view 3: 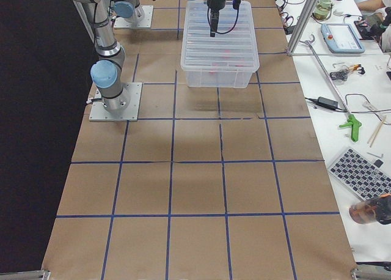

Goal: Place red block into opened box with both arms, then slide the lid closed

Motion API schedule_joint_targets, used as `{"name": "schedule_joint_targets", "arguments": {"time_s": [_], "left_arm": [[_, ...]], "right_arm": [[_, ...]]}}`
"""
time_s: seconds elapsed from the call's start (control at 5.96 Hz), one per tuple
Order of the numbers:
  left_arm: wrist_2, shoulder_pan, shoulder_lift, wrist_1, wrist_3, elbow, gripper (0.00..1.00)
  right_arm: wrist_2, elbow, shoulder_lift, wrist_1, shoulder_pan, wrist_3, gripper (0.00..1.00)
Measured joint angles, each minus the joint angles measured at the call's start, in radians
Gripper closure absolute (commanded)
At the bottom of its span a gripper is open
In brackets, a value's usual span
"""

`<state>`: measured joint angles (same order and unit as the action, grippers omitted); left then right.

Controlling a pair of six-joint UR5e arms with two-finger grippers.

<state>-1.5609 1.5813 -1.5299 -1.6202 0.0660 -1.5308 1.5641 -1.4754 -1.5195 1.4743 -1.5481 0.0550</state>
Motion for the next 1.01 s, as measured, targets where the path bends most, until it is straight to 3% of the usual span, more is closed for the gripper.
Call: {"name": "schedule_joint_targets", "arguments": {"time_s": [0.34,1.01], "left_arm": [[-0.001,-0.003,0.001,0.000,0.004,0.000,0.02],[-0.007,-0.009,0.001,0.002,0.019,0.001,0.02]], "right_arm": [[-0.002,-0.067,0.001,0.051,0.099,-0.083,0.00],[0.006,-0.311,0.005,0.351,0.147,-0.143,0.00]]}}
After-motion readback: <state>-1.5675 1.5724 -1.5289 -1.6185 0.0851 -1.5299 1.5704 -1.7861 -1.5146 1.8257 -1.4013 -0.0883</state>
